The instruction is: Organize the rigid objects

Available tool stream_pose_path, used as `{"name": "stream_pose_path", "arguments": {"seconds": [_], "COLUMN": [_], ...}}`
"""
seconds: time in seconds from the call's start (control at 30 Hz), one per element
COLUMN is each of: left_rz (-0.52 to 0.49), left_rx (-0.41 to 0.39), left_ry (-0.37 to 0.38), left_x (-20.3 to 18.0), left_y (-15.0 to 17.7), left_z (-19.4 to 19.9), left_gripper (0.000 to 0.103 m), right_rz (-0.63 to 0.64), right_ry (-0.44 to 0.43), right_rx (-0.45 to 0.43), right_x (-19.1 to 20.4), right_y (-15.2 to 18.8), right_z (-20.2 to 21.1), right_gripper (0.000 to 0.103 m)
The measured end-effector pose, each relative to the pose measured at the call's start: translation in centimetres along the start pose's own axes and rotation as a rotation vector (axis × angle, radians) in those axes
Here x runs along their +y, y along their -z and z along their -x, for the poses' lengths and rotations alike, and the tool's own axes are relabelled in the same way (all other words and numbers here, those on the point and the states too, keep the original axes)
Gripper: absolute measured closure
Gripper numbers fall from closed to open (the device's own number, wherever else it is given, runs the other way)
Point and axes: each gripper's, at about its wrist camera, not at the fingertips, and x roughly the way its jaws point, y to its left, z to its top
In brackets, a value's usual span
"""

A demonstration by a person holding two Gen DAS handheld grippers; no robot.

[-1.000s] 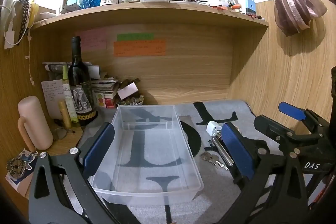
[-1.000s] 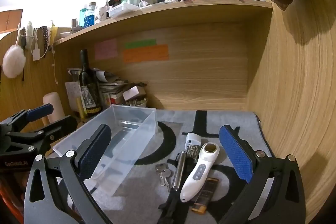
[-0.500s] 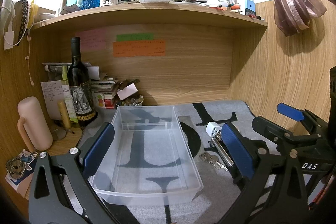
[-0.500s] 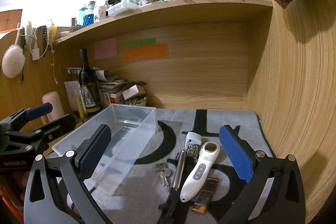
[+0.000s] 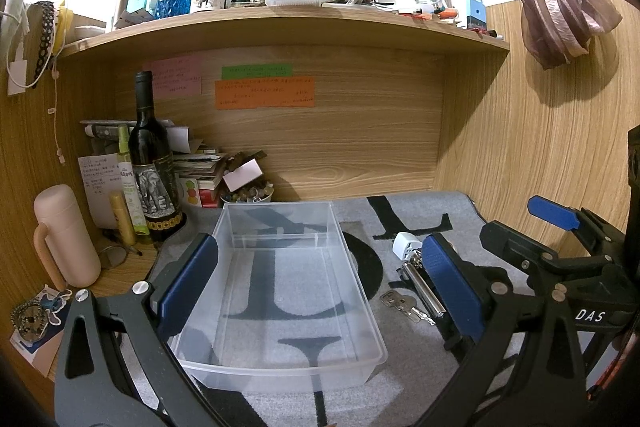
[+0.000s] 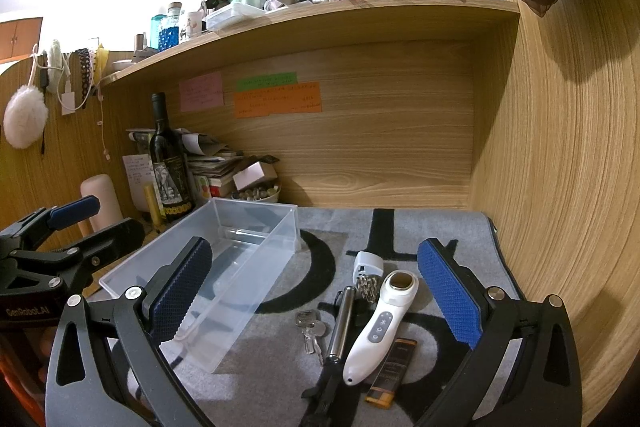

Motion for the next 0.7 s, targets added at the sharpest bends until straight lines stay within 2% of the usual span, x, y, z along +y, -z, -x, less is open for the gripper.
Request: {"name": "stream_pose_path", "arguments": {"seconds": [0.7], "left_rz": [0.003], "left_rx": [0.002], "left_ry": [0.006], "left_x": [-0.13], "left_y": [-0.05], "left_z": [-0.07], "left_gripper": [0.000], "right_rz": [0.004], "right_ry": [-0.001], "right_rx": [0.002], "right_x": [0.08], "right_y": [0.05], "right_z": [-0.17], "right_gripper": [0.000]}}
